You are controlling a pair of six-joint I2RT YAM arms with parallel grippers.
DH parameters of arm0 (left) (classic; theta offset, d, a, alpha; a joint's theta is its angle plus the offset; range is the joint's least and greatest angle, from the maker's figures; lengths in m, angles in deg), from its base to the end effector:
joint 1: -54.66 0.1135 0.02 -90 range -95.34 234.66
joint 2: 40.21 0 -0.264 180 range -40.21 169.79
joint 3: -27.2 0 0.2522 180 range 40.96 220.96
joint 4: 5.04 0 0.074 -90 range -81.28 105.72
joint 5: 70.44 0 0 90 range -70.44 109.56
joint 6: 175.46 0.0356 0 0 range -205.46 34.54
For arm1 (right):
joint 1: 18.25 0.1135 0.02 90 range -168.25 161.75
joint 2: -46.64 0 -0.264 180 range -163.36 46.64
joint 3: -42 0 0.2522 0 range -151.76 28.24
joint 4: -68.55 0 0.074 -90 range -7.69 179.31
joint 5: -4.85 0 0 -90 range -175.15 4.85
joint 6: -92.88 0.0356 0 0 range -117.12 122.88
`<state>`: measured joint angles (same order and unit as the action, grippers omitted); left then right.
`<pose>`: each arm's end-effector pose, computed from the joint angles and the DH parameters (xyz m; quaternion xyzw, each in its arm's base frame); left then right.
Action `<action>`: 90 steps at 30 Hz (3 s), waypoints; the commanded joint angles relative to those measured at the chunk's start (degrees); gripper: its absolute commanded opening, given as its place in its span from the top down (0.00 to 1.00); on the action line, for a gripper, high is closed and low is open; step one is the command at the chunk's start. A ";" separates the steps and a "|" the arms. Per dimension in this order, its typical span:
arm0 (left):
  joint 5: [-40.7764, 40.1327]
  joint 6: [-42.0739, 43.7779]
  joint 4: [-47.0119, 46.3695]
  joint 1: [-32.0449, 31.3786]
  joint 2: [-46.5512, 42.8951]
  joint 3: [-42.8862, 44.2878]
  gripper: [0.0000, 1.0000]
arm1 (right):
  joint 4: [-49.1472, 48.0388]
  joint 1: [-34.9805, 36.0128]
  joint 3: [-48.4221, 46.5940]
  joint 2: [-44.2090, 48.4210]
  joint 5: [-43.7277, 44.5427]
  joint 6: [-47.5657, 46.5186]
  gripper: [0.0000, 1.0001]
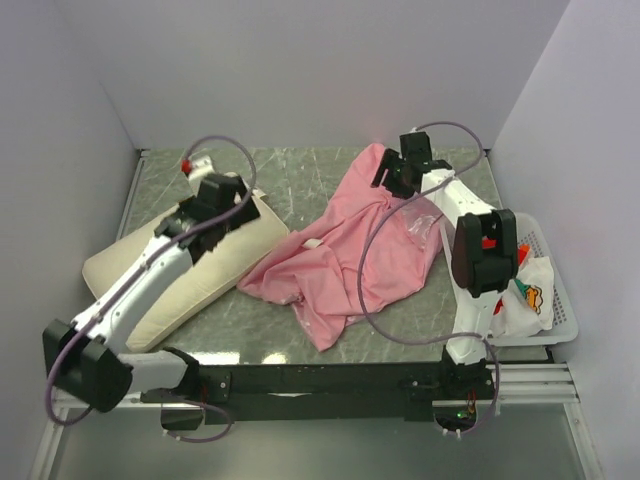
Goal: Put the pillow into the pillowcase
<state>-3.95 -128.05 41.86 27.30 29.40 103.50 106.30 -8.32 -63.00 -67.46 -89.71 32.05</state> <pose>0.2374 -0.1069 0.3215 -0.2027 0.8689 -0.0848 0.4436 0.4444 0.0807 0.2347 0.1409 0.9186 0.1578 0.3339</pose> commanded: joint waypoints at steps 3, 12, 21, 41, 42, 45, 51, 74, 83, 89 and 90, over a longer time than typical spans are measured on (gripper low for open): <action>-8.67 4.53 1.48 8.01 19.31 18.91 0.01 | -4.82 7.99 6.68 11.70 -0.63 -4.12 0.21; 0.65 6.91 6.06 9.16 46.93 35.65 0.01 | -11.24 18.45 25.22 25.41 1.48 -2.71 0.17; 1.89 9.62 1.66 8.37 49.68 32.55 0.99 | -12.12 23.72 32.70 34.82 2.27 -4.12 0.16; 8.39 11.66 -0.27 12.32 21.46 33.53 0.99 | -14.67 41.91 40.01 39.49 10.53 -8.25 0.16; 8.65 11.22 -0.45 12.41 19.19 32.30 0.99 | -14.67 42.36 39.57 38.70 10.53 -8.51 0.16; 9.00 9.54 -0.80 12.59 14.53 29.66 0.99 | -16.07 43.67 38.25 36.06 9.93 -9.22 0.24; 9.70 6.29 -2.21 14.08 3.45 20.35 0.99 | -17.75 44.82 35.70 31.67 8.51 -11.06 0.40; 15.07 3.56 -2.47 18.48 -11.06 12.87 0.99 | -10.98 51.41 18.82 10.14 10.27 -17.48 0.24; 19.11 2.77 -3.35 18.56 -14.40 12.43 0.99 | -4.75 51.06 8.37 -2.96 5.71 -16.95 0.21; 20.86 3.04 -4.05 18.56 -16.95 10.50 0.99 | -2.54 48.17 3.71 -8.50 -1.50 -15.11 0.79; 21.31 3.21 -4.14 18.56 -17.22 10.15 0.99 | -3.15 47.38 3.01 -9.11 -4.20 -14.24 0.86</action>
<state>14.41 -124.10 43.46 45.73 15.06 114.23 101.21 42.04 -57.14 -73.80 -86.43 15.63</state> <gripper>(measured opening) 0.028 0.271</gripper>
